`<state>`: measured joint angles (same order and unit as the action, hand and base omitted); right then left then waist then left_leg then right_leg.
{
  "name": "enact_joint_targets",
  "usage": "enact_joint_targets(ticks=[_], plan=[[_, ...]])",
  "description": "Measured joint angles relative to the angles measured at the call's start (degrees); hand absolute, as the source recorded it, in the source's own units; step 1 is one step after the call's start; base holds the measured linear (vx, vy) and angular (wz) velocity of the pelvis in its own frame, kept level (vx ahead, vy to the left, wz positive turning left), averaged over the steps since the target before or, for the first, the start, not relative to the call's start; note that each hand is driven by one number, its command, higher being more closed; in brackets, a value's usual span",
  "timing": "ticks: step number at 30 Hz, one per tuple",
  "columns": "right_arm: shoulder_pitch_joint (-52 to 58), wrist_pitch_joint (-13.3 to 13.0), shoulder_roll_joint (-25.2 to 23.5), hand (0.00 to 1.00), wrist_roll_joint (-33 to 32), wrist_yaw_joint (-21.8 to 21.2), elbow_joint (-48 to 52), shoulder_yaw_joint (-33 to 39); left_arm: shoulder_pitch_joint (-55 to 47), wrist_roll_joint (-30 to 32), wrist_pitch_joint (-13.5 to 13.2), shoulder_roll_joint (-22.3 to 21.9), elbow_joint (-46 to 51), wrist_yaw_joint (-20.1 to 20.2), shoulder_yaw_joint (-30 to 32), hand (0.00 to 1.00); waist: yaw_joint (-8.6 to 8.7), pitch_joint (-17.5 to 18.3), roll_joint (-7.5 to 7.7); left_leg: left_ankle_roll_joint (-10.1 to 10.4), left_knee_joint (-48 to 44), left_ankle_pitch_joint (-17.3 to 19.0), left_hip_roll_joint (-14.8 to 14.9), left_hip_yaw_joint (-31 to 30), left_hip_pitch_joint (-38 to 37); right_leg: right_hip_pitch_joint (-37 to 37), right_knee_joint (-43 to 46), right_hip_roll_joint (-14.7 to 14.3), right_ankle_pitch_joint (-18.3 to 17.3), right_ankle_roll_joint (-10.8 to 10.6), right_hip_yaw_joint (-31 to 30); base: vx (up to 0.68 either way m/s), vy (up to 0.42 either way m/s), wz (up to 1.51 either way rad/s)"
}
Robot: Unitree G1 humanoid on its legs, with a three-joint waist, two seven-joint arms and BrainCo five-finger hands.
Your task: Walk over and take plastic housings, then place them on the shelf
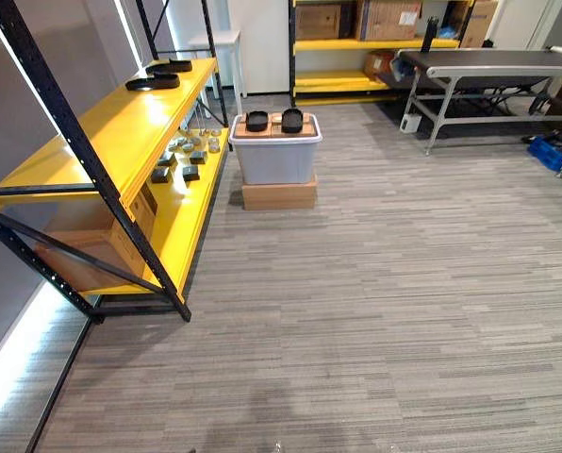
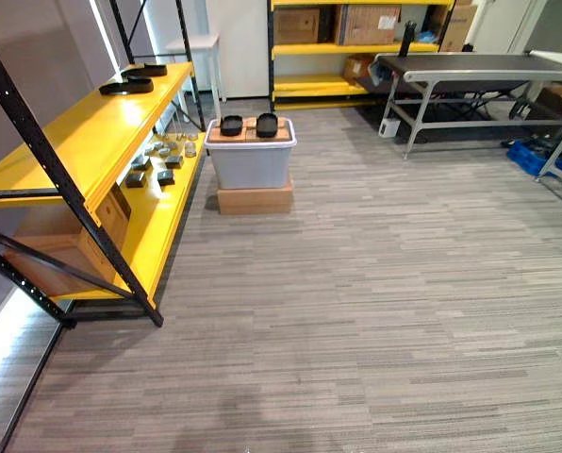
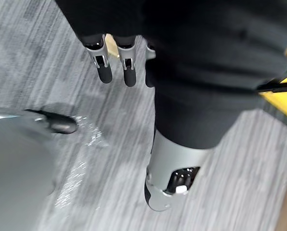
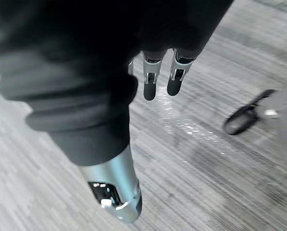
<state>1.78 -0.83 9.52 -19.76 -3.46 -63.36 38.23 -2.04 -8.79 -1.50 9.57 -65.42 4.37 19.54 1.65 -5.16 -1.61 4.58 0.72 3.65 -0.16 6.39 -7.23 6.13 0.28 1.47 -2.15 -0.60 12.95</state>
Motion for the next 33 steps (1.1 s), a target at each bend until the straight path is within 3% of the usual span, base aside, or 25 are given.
enact_joint_targets(ticks=[8,12,23,33], plan=[[-0.4,-1.6,5.5,0.00,2.8,-0.6,2.3,0.0,-0.4,1.4,-1.3,2.2,2.5,0.1,1.5,0.00,0.33,-0.2,-0.43,-0.5,2.1,-0.4,0.5,0.8,-1.7,1.8,-1.4,-0.6,-0.1,-0.1,0.5,-0.03,-0.025,0.02],[0.3,-1.6,5.3,0.00,3.3,-0.6,2.2,-0.1,-1.1,1.5,-1.7,2.1,2.5,-0.2,1.4,0.00,0.47,-0.3,-0.45,-1.5,3.5,-1.0,0.5,1.3,-2.2,1.7,-1.6,-0.8,-0.1,-0.1,0.5,-0.02,-0.004,-0.02],[-0.2,-1.7,2.0,0.00,4.6,0.2,1.6,-0.5,-1.8,3.4,-2.3,0.2,2.6,-2.8,1.4,0.00,0.45,-0.5,-0.23,-1.5,4.0,-1.0,0.5,3.2,-3.1,2.2,-1.8,-0.8,-0.1,-0.1,0.3,0.00,-0.003,-0.02],[0.3,-1.6,-0.8,0.00,4.5,0.5,0.9,-2.5,-2.8,3.3,-2.3,-2.1,2.4,-2.7,1.3,0.00,0.44,-0.8,0.08,-1.5,4.2,-1.0,0.5,3.5,-3.0,2.1,-1.8,-0.9,-0.1,-0.1,0.4,-0.04,-0.025,0.00]])
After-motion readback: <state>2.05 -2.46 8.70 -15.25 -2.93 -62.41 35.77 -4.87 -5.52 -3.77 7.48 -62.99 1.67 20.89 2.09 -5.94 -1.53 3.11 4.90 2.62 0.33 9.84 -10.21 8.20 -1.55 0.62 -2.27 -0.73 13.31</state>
